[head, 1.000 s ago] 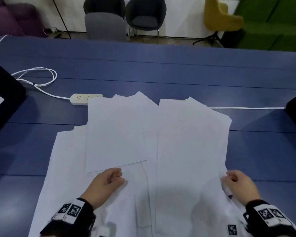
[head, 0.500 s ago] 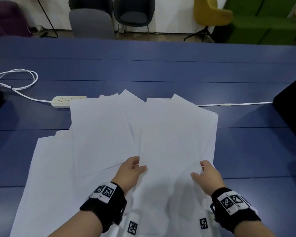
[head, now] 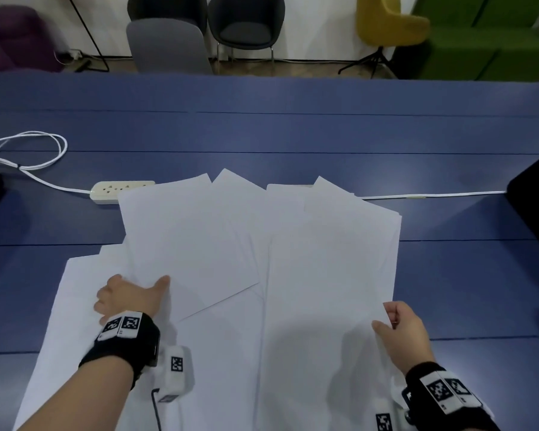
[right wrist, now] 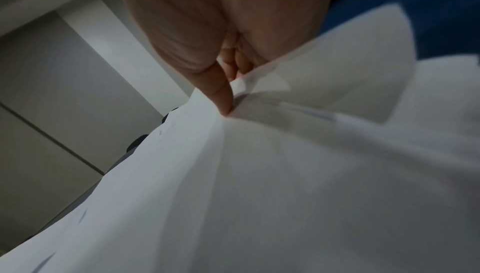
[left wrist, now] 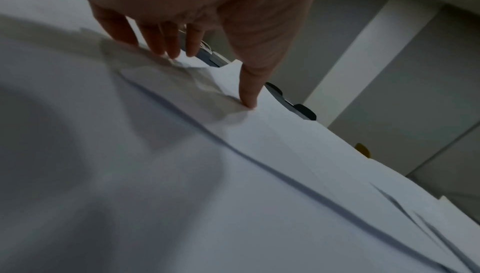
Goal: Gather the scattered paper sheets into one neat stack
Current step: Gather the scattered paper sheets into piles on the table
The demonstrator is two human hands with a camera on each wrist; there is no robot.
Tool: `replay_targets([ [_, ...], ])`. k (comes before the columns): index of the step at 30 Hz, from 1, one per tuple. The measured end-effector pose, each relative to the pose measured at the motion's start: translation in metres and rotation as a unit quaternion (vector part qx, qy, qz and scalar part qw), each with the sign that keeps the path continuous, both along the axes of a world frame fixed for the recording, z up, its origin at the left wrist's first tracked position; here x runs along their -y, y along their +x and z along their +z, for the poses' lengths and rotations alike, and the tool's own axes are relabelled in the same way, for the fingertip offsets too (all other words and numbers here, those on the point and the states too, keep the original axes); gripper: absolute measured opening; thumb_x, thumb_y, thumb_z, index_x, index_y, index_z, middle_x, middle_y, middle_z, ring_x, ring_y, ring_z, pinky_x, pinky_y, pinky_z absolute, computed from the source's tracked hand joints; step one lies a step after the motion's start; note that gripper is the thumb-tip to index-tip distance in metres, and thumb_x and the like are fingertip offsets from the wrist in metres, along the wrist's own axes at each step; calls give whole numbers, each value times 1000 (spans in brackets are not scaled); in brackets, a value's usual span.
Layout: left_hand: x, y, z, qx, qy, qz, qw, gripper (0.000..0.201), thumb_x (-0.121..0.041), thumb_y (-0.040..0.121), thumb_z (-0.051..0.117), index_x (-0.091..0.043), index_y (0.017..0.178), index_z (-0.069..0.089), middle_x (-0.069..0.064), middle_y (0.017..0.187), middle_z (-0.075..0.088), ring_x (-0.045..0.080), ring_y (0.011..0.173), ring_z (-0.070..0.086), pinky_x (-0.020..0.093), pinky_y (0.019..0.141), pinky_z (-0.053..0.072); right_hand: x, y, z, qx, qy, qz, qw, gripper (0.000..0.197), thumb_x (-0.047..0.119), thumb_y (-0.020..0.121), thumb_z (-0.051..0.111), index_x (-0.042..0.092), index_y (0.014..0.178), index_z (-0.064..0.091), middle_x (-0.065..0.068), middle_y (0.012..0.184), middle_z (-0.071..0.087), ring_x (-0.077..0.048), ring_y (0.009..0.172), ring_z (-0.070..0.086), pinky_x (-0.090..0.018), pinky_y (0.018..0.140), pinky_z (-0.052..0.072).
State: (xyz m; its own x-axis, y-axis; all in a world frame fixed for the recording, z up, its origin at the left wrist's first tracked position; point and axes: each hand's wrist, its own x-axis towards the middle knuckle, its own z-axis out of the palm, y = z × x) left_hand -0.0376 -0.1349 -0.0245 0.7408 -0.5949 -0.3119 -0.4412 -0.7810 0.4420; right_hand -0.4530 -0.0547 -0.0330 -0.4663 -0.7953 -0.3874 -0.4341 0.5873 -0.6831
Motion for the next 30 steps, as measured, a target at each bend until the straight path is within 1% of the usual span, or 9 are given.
replay_targets([
  [4,8,-4,-5,-33,-11,-46,998,73,-37,73,73,-10,134,44,16,133,53,39,125,46,48,104,38,7,10,-4,2,6,0,1000,26,13,85,61,13,110,57,-2,96,66,-24,91,62,-39,81,52],
  [6,10,-11,-6,-83,-66,-70,992,62,-29,76,71,-13,130,46,12,123,63,36,114,56,45,101,42,10,15,-2,-1,10,16,1000,25,12,86,59,12,111,55,-2,93,64,-21,84,59,-32,71,49],
  [9,12,-26,-3,-116,-116,-116,980,55,-16,83,68,-6,132,45,14,116,65,32,105,60,36,94,41,12,19,1,-7,26,47,999,29,9,88,58,12,115,51,0,90,60,-14,75,54,-23,59,40],
  [13,19,-43,2,-99,-160,-138,972,47,-7,85,62,-6,130,48,8,107,60,24,92,55,33,88,42,14,21,-2,-9,50,53,997,47,10,89,57,14,133,41,-13,116,56,-25,94,54,-28,76,41],
  [16,27,-52,1,-147,-145,-117,971,41,-6,84,63,-4,124,52,7,100,60,27,92,59,29,84,41,13,18,-7,-8,54,55,997,47,10,89,57,15,132,42,-15,116,59,-25,92,57,-29,73,44],
  [21,42,-71,-1,-218,-109,-35,969,46,-14,83,66,1,123,52,16,117,59,32,105,58,30,80,39,13,13,-13,-8,58,61,996,46,10,88,59,16,130,43,-20,114,61,-29,92,58,-28,70,45],
  [27,64,-95,-6,-329,-164,99,925,60,-19,81,68,0,133,46,11,128,56,31,110,59,35,90,46,14,13,-12,-7,60,61,996,43,10,87,58,18,127,44,-15,110,63,-28,96,61,-34,80,49],
  [28,68,-97,-9,-339,-167,110,919,59,-20,80,68,-2,132,47,9,128,55,30,102,60,35,86,49,14,13,-12,-7,60,62,996,43,10,87,58,19,126,45,-14,108,64,-27,95,62,-35,81,50],
  [30,73,-99,-14,-347,-181,152,908,49,-20,79,67,-10,125,54,14,128,56,24,75,57,29,61,49,14,13,-13,-9,59,66,996,42,10,86,58,19,125,45,-11,104,65,-25,92,63,-37,81,51],
])
